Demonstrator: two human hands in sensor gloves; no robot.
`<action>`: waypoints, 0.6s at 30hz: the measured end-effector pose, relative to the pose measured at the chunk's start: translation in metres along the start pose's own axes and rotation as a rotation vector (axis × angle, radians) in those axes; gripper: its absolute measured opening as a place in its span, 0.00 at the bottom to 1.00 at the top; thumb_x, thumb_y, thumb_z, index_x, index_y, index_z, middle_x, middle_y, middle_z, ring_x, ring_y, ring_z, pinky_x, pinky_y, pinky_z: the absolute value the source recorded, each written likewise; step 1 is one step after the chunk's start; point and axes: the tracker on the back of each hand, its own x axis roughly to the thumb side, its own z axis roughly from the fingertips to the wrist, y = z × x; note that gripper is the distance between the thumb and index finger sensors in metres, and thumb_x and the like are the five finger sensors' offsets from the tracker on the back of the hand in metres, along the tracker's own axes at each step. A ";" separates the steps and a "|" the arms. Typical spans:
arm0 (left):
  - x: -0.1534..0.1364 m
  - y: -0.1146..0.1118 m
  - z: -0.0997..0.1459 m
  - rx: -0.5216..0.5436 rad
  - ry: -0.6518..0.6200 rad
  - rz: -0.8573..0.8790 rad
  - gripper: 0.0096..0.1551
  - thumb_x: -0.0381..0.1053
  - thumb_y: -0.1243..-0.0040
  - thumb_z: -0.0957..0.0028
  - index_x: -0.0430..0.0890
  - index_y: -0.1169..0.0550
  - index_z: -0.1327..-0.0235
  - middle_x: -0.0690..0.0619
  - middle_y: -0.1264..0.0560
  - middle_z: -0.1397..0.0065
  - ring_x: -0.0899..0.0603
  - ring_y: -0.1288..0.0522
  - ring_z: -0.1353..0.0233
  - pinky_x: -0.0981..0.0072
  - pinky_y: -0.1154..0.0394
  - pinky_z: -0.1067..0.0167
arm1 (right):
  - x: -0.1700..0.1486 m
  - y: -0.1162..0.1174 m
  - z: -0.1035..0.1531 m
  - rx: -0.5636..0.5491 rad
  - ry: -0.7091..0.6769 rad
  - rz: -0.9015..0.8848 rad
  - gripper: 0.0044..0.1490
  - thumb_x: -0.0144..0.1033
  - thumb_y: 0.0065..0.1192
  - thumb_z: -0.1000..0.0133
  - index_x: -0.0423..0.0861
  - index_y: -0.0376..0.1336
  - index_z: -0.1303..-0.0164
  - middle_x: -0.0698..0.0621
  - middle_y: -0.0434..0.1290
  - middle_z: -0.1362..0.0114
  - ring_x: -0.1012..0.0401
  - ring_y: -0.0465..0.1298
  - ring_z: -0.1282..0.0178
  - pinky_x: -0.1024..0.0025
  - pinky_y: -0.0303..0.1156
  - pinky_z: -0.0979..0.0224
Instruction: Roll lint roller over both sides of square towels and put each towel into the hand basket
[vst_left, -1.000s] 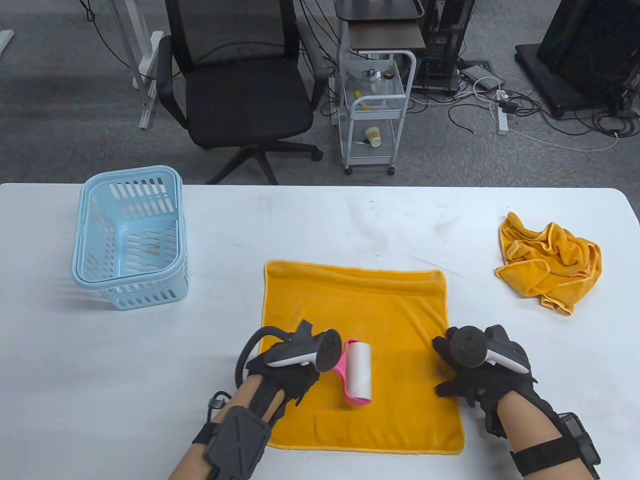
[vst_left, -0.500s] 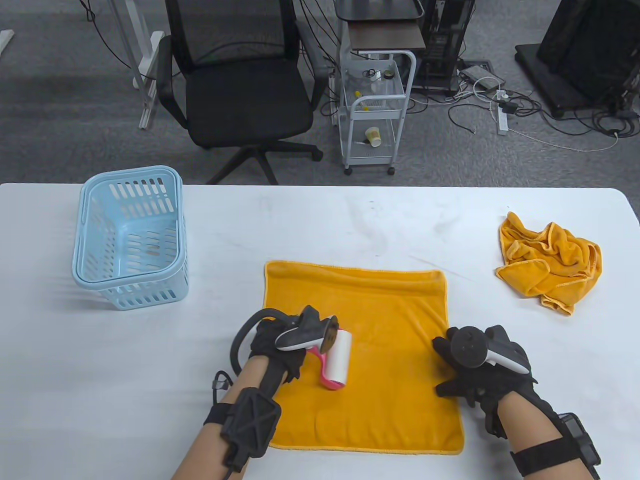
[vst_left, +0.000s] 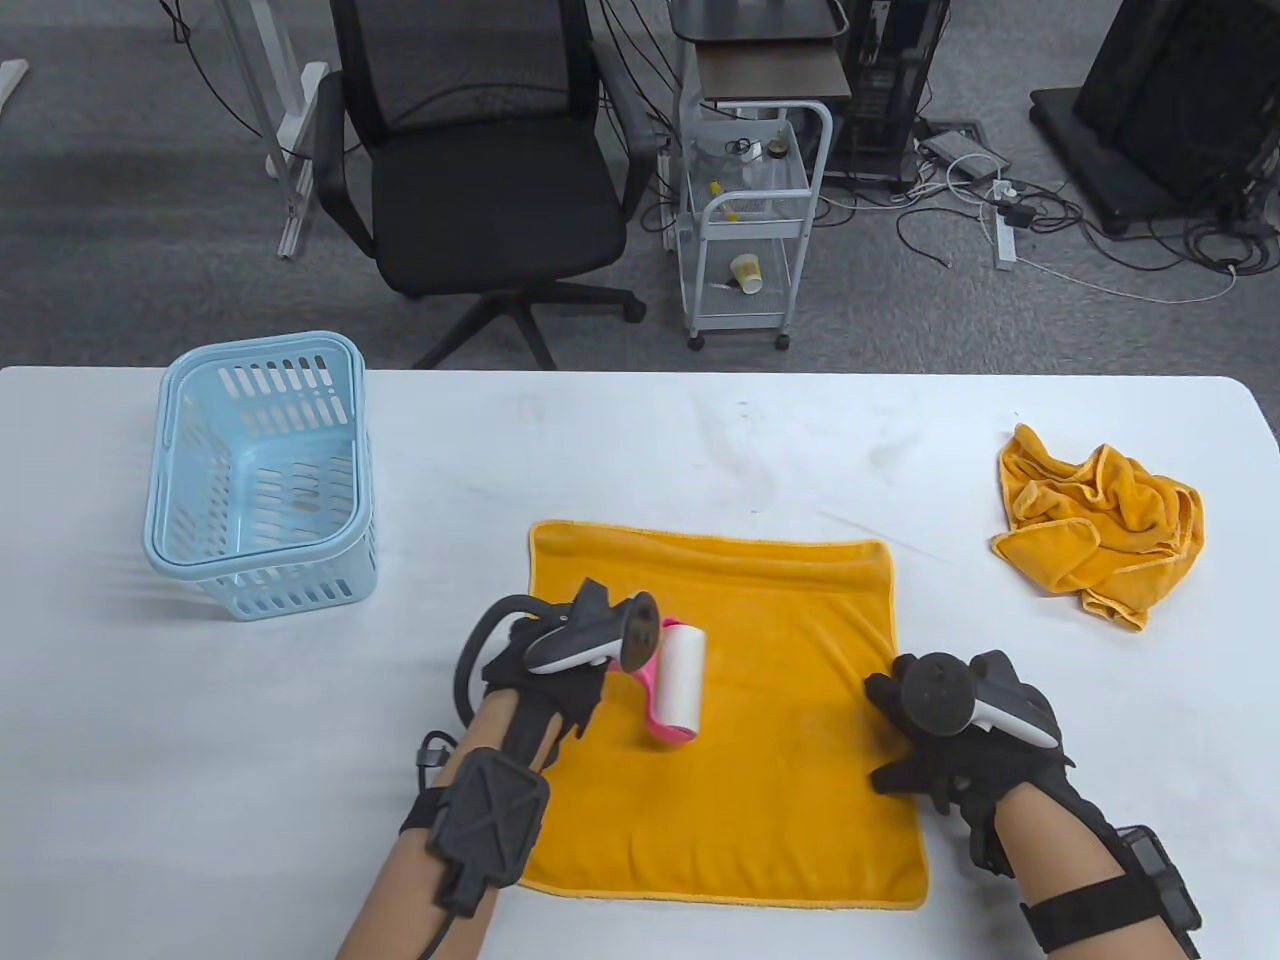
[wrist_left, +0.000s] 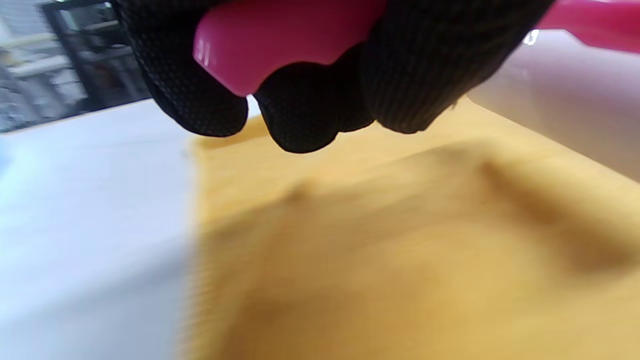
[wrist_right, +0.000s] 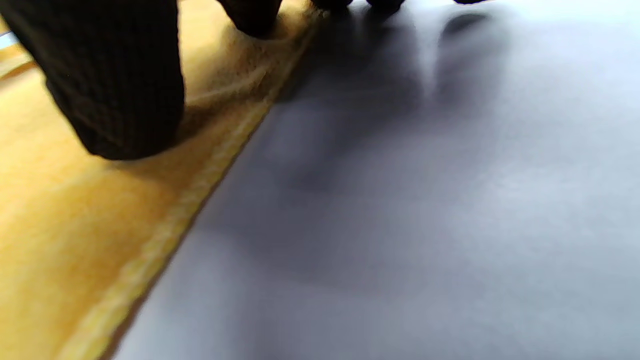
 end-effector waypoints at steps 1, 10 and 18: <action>0.008 -0.001 -0.005 0.012 -0.016 0.005 0.29 0.53 0.33 0.46 0.63 0.34 0.34 0.58 0.28 0.27 0.45 0.20 0.34 0.41 0.22 0.34 | 0.000 0.000 0.000 0.000 0.000 0.000 0.64 0.60 0.75 0.50 0.50 0.43 0.14 0.39 0.39 0.13 0.36 0.41 0.15 0.28 0.49 0.24; -0.019 -0.007 -0.016 0.012 0.218 -0.213 0.24 0.51 0.34 0.45 0.64 0.31 0.39 0.59 0.26 0.28 0.44 0.20 0.33 0.38 0.25 0.32 | 0.000 0.000 0.000 0.002 -0.003 -0.002 0.64 0.60 0.75 0.50 0.50 0.43 0.14 0.39 0.39 0.13 0.36 0.41 0.15 0.28 0.49 0.24; -0.102 -0.011 0.021 -0.054 0.523 -0.341 0.22 0.49 0.34 0.44 0.64 0.29 0.40 0.57 0.28 0.26 0.41 0.22 0.29 0.34 0.28 0.30 | 0.000 0.000 0.000 0.002 -0.002 0.005 0.64 0.60 0.75 0.50 0.49 0.43 0.14 0.39 0.39 0.13 0.36 0.41 0.15 0.28 0.49 0.24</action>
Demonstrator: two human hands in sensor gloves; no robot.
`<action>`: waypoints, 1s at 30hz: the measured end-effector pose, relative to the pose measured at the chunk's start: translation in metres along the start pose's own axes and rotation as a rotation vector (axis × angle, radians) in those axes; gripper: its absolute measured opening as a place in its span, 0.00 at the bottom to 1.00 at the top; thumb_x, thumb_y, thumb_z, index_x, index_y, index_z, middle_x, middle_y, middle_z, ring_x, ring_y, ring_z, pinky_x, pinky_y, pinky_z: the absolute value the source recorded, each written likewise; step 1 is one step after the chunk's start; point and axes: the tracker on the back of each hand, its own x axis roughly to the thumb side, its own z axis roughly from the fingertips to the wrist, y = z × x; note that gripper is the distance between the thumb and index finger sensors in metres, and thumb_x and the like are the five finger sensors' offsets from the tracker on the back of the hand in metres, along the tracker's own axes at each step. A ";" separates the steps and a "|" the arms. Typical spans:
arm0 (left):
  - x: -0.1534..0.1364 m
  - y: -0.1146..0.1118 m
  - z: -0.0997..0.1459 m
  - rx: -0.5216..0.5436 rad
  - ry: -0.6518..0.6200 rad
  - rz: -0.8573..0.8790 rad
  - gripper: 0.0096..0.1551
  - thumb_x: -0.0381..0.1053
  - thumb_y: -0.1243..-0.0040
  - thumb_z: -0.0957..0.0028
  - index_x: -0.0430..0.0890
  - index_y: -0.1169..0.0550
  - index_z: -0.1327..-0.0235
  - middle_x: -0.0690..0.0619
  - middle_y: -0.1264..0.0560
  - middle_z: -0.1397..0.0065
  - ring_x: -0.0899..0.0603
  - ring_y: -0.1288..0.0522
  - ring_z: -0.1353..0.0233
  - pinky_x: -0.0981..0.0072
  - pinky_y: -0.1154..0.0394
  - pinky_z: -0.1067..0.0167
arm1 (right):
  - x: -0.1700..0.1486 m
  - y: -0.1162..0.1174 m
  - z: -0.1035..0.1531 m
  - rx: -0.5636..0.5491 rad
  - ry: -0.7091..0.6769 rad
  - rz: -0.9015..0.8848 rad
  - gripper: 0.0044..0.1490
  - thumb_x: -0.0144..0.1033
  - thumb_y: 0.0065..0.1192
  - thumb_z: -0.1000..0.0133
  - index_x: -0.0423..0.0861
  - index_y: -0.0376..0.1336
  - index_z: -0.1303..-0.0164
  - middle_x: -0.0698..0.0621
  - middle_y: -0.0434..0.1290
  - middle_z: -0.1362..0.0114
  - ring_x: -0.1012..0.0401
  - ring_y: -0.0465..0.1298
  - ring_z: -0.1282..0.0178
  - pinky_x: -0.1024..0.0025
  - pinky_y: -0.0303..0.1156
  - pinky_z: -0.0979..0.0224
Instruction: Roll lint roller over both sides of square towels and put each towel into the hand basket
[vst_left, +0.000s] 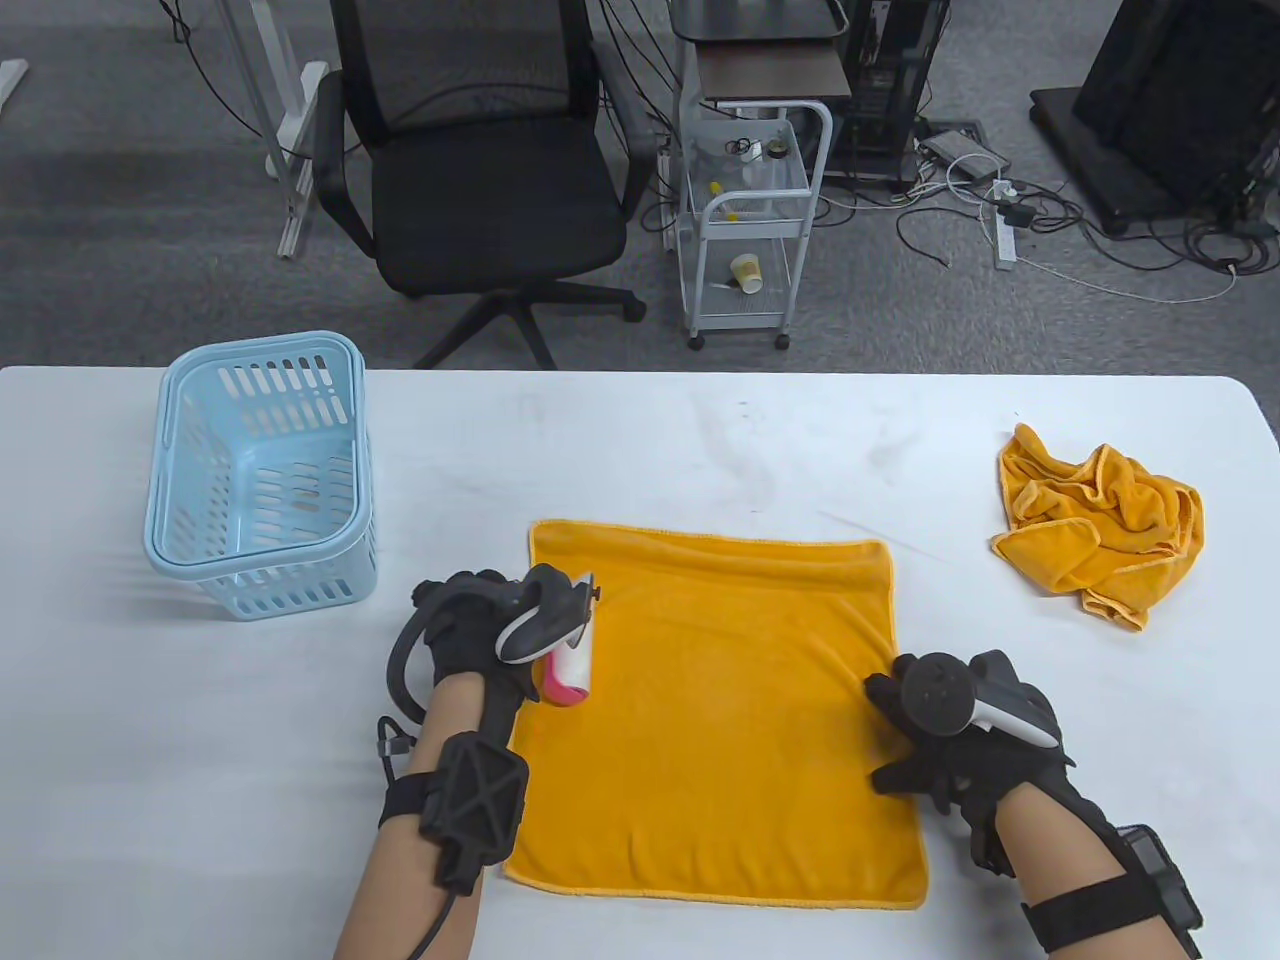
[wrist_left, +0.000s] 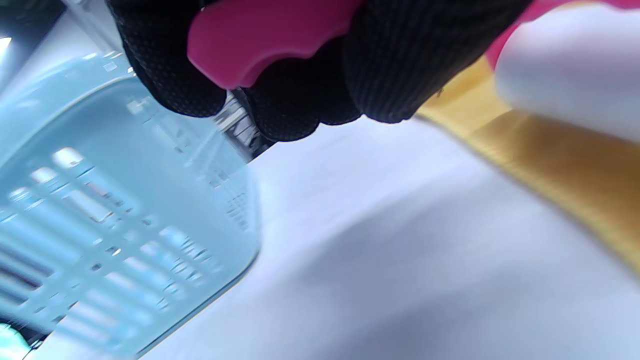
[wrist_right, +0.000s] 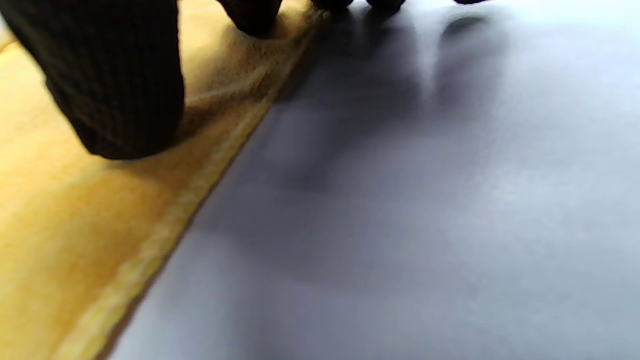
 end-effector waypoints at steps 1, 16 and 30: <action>-0.005 -0.001 0.001 -0.011 0.007 0.005 0.22 0.49 0.34 0.44 0.65 0.30 0.40 0.57 0.28 0.25 0.41 0.23 0.29 0.34 0.28 0.30 | 0.000 0.000 0.000 0.000 0.000 0.001 0.64 0.60 0.75 0.50 0.49 0.43 0.14 0.39 0.39 0.13 0.36 0.42 0.15 0.28 0.49 0.24; 0.115 0.052 0.013 0.148 -0.383 0.363 0.30 0.58 0.36 0.47 0.60 0.35 0.32 0.57 0.27 0.29 0.43 0.20 0.34 0.46 0.22 0.35 | 0.000 0.000 0.000 0.002 -0.003 -0.006 0.64 0.60 0.75 0.50 0.49 0.43 0.14 0.39 0.39 0.13 0.36 0.41 0.15 0.28 0.49 0.24; 0.009 0.005 0.005 0.061 0.057 -0.060 0.23 0.52 0.36 0.44 0.62 0.31 0.37 0.55 0.27 0.27 0.40 0.21 0.31 0.37 0.26 0.33 | 0.000 0.000 0.000 0.000 0.000 -0.005 0.64 0.60 0.75 0.50 0.49 0.43 0.14 0.39 0.39 0.13 0.36 0.41 0.15 0.28 0.49 0.24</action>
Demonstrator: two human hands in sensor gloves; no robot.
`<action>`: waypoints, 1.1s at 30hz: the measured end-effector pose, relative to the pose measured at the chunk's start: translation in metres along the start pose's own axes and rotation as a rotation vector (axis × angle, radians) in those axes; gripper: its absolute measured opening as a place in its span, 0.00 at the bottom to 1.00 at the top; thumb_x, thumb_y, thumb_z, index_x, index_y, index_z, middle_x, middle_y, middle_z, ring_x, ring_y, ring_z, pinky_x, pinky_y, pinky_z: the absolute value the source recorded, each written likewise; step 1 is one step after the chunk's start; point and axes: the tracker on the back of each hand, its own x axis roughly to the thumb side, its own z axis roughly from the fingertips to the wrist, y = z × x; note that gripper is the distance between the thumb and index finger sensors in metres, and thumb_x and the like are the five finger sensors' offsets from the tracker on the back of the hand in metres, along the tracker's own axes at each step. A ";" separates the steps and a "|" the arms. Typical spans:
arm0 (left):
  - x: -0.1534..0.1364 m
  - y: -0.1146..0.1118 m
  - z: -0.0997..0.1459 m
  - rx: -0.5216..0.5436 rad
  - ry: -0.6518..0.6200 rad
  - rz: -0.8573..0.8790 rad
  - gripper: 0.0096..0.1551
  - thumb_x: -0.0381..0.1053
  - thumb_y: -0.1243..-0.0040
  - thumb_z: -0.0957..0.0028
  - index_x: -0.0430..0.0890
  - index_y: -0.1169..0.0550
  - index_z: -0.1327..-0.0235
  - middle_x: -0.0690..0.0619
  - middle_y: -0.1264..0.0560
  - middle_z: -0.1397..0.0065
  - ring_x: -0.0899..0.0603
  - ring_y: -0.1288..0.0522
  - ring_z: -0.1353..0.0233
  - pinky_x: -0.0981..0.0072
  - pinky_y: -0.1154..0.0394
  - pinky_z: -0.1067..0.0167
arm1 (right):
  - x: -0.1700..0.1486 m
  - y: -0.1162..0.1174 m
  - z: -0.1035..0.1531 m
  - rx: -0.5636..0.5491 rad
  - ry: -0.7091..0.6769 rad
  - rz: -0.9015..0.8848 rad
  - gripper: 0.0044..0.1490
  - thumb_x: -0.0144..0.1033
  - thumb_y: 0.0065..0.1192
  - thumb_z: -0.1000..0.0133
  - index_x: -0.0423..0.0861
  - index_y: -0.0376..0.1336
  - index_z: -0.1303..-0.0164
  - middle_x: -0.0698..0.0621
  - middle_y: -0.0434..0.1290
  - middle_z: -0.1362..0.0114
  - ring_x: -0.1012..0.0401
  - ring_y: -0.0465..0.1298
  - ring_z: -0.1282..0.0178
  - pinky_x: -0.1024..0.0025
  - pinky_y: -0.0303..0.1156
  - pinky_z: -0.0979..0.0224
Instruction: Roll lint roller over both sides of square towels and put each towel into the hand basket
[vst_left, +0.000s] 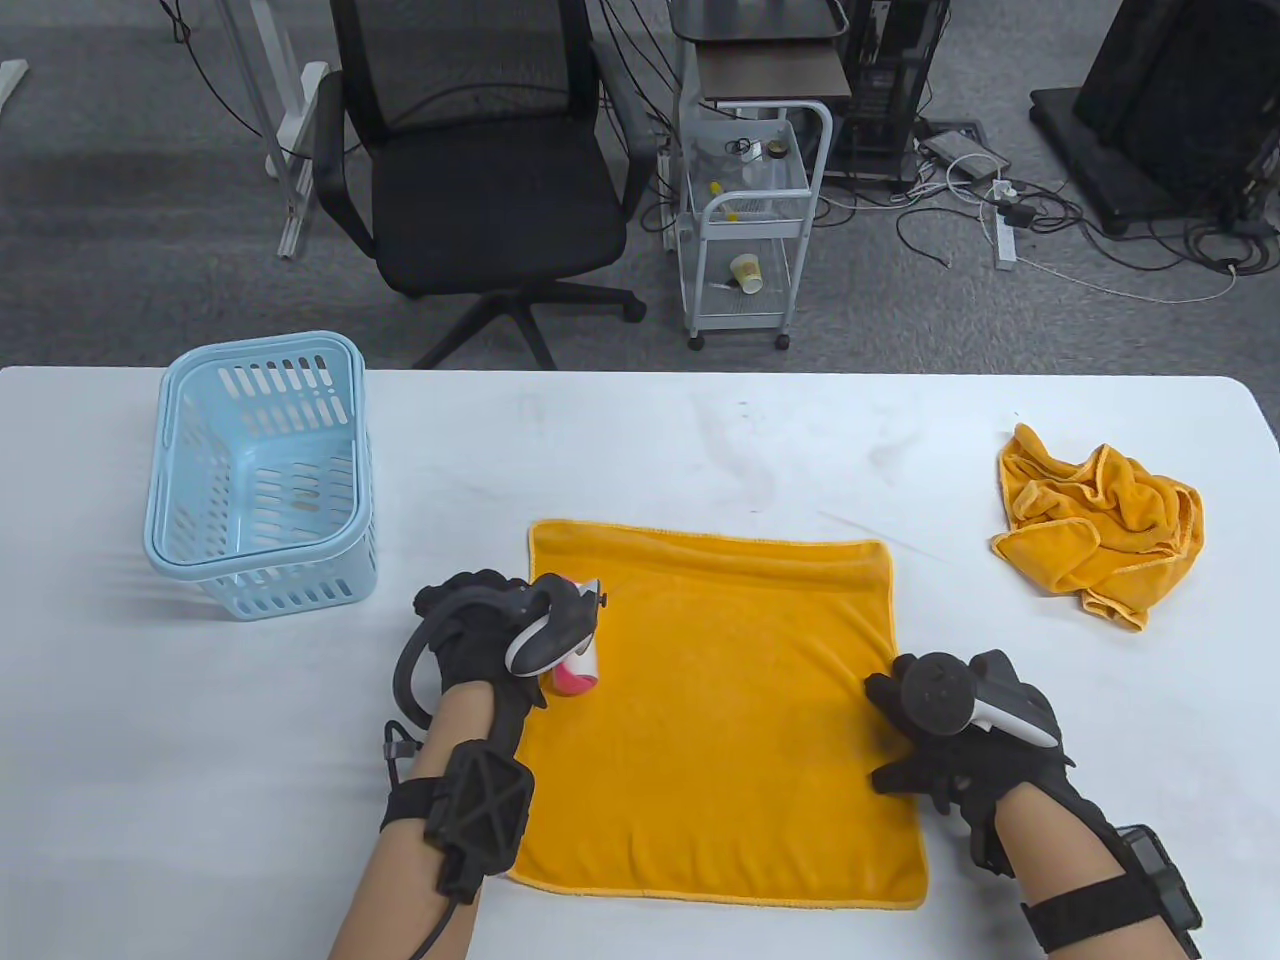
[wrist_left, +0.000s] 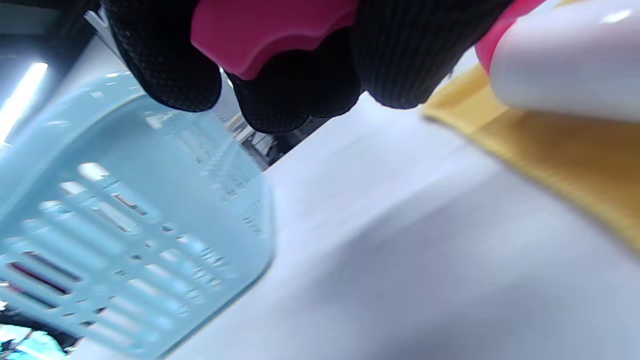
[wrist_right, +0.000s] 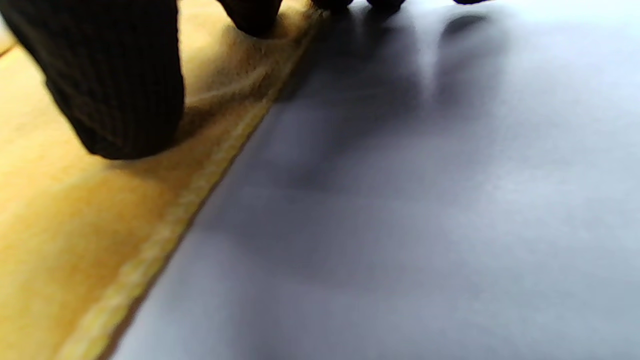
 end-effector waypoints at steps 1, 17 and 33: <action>-0.004 -0.001 0.000 -0.006 -0.006 0.016 0.24 0.52 0.36 0.45 0.62 0.31 0.37 0.56 0.27 0.27 0.40 0.22 0.31 0.38 0.26 0.32 | 0.000 0.000 0.000 0.000 0.000 0.000 0.64 0.60 0.75 0.50 0.49 0.43 0.14 0.39 0.39 0.13 0.36 0.41 0.15 0.28 0.49 0.24; 0.119 0.052 0.054 0.087 -0.539 0.412 0.29 0.57 0.37 0.46 0.59 0.35 0.34 0.57 0.26 0.30 0.44 0.20 0.35 0.45 0.22 0.35 | -0.001 0.000 0.000 -0.001 0.000 -0.005 0.64 0.60 0.75 0.50 0.49 0.43 0.14 0.39 0.39 0.13 0.36 0.41 0.15 0.28 0.49 0.24; -0.001 -0.014 0.043 0.013 -0.153 -0.013 0.24 0.54 0.36 0.46 0.64 0.33 0.38 0.58 0.26 0.29 0.43 0.20 0.32 0.40 0.24 0.34 | 0.000 0.000 -0.001 0.002 -0.001 0.004 0.64 0.60 0.75 0.50 0.49 0.43 0.14 0.38 0.39 0.13 0.36 0.42 0.15 0.28 0.49 0.24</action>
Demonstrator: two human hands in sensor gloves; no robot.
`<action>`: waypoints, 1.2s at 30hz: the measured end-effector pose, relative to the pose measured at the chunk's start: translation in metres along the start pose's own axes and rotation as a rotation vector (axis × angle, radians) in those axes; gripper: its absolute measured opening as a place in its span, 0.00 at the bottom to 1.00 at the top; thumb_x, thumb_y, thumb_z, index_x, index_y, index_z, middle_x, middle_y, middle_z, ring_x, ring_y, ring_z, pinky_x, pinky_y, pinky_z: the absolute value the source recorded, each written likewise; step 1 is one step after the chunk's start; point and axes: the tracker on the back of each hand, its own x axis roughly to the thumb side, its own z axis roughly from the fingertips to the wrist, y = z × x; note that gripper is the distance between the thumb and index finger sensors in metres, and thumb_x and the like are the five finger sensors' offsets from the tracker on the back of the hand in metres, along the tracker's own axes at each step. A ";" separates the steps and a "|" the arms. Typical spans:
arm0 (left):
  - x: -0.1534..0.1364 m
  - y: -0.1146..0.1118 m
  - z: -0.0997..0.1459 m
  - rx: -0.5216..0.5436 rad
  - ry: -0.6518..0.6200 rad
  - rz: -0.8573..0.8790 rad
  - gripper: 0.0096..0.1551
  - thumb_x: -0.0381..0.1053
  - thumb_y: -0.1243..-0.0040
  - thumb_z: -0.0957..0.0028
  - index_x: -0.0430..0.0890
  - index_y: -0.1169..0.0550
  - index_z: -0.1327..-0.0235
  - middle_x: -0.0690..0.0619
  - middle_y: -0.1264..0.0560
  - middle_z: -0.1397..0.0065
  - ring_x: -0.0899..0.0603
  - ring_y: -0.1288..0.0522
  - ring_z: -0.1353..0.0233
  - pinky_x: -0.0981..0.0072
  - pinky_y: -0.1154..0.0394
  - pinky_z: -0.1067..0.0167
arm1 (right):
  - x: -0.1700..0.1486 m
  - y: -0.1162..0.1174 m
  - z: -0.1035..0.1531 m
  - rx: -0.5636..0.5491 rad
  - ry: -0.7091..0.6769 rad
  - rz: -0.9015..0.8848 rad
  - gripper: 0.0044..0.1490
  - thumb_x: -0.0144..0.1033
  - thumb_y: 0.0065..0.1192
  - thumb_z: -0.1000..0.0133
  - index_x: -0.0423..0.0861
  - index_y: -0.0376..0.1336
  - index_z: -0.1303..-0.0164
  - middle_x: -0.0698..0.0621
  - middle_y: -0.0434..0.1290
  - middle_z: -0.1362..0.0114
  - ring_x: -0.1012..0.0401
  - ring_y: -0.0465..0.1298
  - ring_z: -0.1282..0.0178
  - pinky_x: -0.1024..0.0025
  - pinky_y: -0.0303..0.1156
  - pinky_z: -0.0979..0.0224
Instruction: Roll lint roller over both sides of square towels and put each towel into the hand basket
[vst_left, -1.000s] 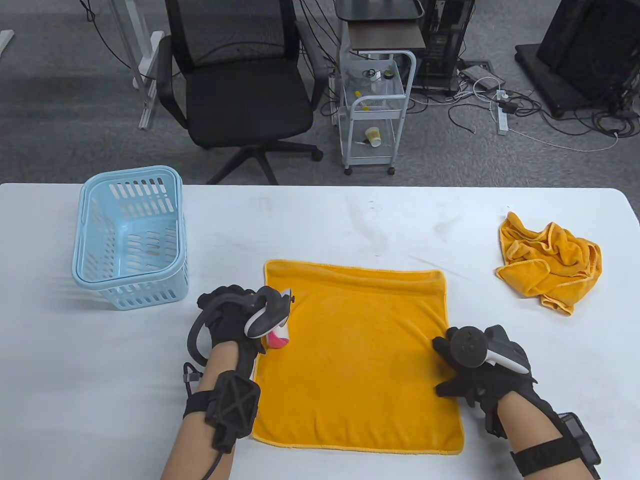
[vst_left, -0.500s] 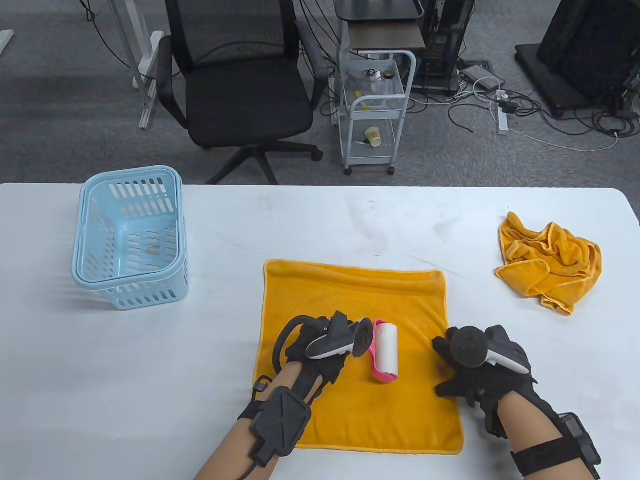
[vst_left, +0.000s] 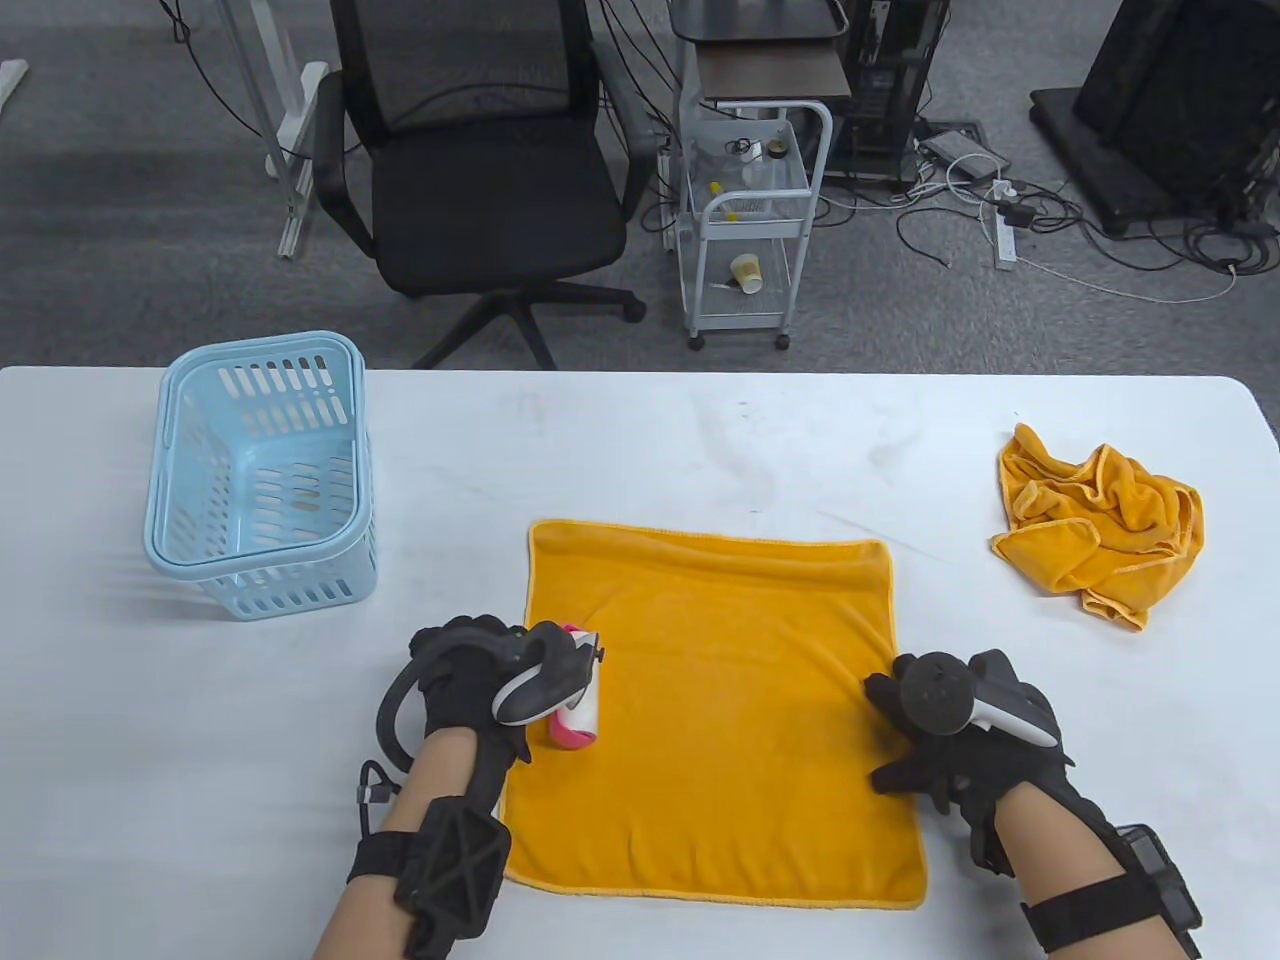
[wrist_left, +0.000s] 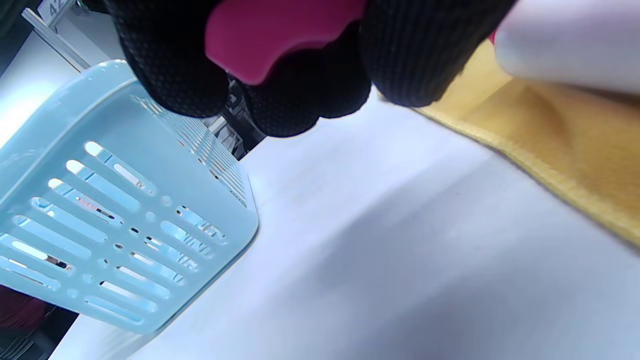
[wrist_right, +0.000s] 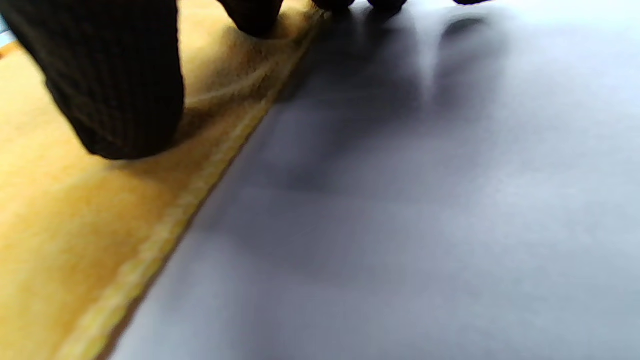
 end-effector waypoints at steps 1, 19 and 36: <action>-0.001 0.001 0.002 0.009 -0.006 0.027 0.24 0.54 0.37 0.46 0.64 0.33 0.38 0.58 0.27 0.29 0.43 0.21 0.32 0.41 0.24 0.34 | 0.000 0.000 0.000 0.000 0.000 -0.001 0.64 0.60 0.75 0.50 0.49 0.43 0.14 0.38 0.39 0.13 0.36 0.42 0.15 0.27 0.49 0.24; 0.123 0.055 0.046 0.112 -0.488 0.243 0.27 0.57 0.35 0.49 0.61 0.33 0.38 0.58 0.24 0.35 0.45 0.18 0.38 0.46 0.20 0.38 | 0.000 0.000 0.000 -0.001 0.000 -0.011 0.64 0.60 0.75 0.50 0.49 0.43 0.14 0.38 0.39 0.13 0.36 0.41 0.15 0.28 0.49 0.24; -0.007 -0.035 0.022 -0.082 -0.057 0.171 0.21 0.51 0.31 0.48 0.65 0.27 0.45 0.59 0.23 0.32 0.43 0.19 0.31 0.38 0.24 0.33 | 0.000 0.001 -0.001 -0.002 -0.004 -0.026 0.64 0.60 0.75 0.50 0.49 0.43 0.14 0.38 0.39 0.13 0.36 0.41 0.15 0.28 0.49 0.24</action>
